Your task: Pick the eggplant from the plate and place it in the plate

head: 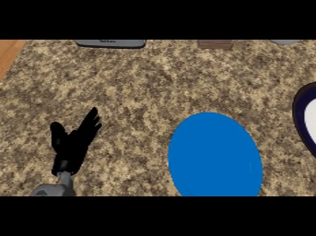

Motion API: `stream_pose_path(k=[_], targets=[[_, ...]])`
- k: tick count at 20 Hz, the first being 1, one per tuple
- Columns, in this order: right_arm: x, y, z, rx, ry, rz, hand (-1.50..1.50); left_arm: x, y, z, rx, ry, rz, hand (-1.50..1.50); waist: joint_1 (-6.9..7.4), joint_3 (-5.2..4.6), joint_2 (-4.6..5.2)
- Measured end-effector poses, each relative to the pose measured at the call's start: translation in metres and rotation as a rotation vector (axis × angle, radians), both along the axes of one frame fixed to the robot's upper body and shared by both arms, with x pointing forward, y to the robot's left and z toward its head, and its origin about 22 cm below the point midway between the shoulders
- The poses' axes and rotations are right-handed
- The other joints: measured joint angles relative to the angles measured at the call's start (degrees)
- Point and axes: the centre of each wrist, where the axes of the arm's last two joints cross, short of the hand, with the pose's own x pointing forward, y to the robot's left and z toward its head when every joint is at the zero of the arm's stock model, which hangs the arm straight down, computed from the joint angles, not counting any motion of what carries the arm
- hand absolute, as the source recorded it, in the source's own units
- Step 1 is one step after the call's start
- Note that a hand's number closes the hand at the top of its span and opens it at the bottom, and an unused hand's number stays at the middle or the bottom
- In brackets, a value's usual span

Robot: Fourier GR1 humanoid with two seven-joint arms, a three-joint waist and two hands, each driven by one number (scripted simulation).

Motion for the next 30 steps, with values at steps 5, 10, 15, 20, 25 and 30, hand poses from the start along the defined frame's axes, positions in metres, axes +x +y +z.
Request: stream_pose_path(k=[5, 10, 15, 20, 25, 30], targets=[[0.008, 0.003, 0.0, 0.112, -0.121, 0.069, -1.5, -0.003, 0.001, -0.003, -0.006, -0.005, -0.001, 0.0, -0.13, 0.11, -0.03], [0.002, -0.008, 0.004, 0.252, -0.266, 0.066, -1.5, -0.005, 0.002, -0.004, 0.001, -0.01, 0.002, 0.0, -0.59, 0.14, -0.11], [-0.027, -0.032, 0.007, 0.363, -0.299, 0.078, -1.5, -0.007, 0.003, -0.006, -0.002, -0.015, 0.008, 0.0, -1.08, 0.16, -0.22], [-0.063, -0.051, 0.003, 0.423, -0.244, 0.108, -1.5, -0.008, 0.006, -0.004, -0.007, 0.003, 0.026, 0.0, -1.72, 0.16, -0.34], [-0.097, -0.063, -0.004, 0.414, -0.157, 0.131, -1.5, -0.012, 0.011, -0.005, 0.0, 0.003, 0.035, 0.0, -2.47, 0.25, -0.51], [-0.124, -0.069, -0.01, 0.365, -0.082, 0.138, -1.5, -0.011, 0.012, -0.003, -0.011, 0.005, 0.047, 0.0, -2.91, 0.25, -0.67]])
